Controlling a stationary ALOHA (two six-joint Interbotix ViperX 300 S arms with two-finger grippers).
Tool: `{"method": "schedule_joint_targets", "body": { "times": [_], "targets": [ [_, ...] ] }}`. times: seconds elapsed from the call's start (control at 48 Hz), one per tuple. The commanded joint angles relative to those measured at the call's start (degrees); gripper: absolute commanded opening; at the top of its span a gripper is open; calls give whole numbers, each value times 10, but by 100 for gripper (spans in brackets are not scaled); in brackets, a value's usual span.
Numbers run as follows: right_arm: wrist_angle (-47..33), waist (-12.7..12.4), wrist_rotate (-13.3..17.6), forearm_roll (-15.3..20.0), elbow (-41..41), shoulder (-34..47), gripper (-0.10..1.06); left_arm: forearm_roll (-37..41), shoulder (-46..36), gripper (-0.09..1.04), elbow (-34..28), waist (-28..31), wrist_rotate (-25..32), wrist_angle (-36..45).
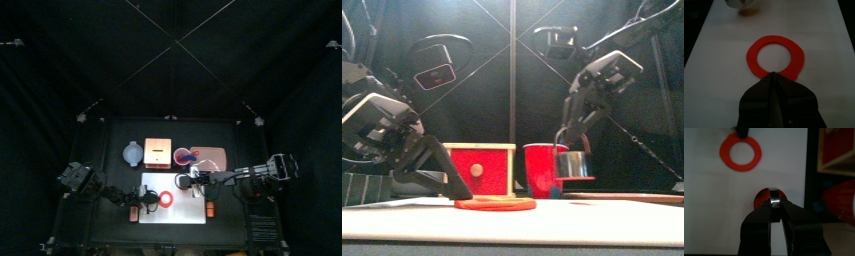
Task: Get the cutter from the drawer then cut the dough then place the extra dough in the bowl
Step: Place the extra dough in the bowl
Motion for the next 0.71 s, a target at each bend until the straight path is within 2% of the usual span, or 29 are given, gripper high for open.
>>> {"method": "schedule_joint_targets", "body": {
  "times": [0.021,0.146,0.375,0.708],
  "targets": [
    [-6,-1,9,1,0,-16,49,14,-19,52,-4,12,0,-9],
    [-6,-1,13,0,-1,-11,54,26,-22,54,-4,18,0,-15],
    [18,0,14,5,-7,-13,78,35,-29,54,-4,21,-1,-18],
    [35,4,14,15,-32,-13,80,40,-62,54,11,21,0,-44]
  ]
}}
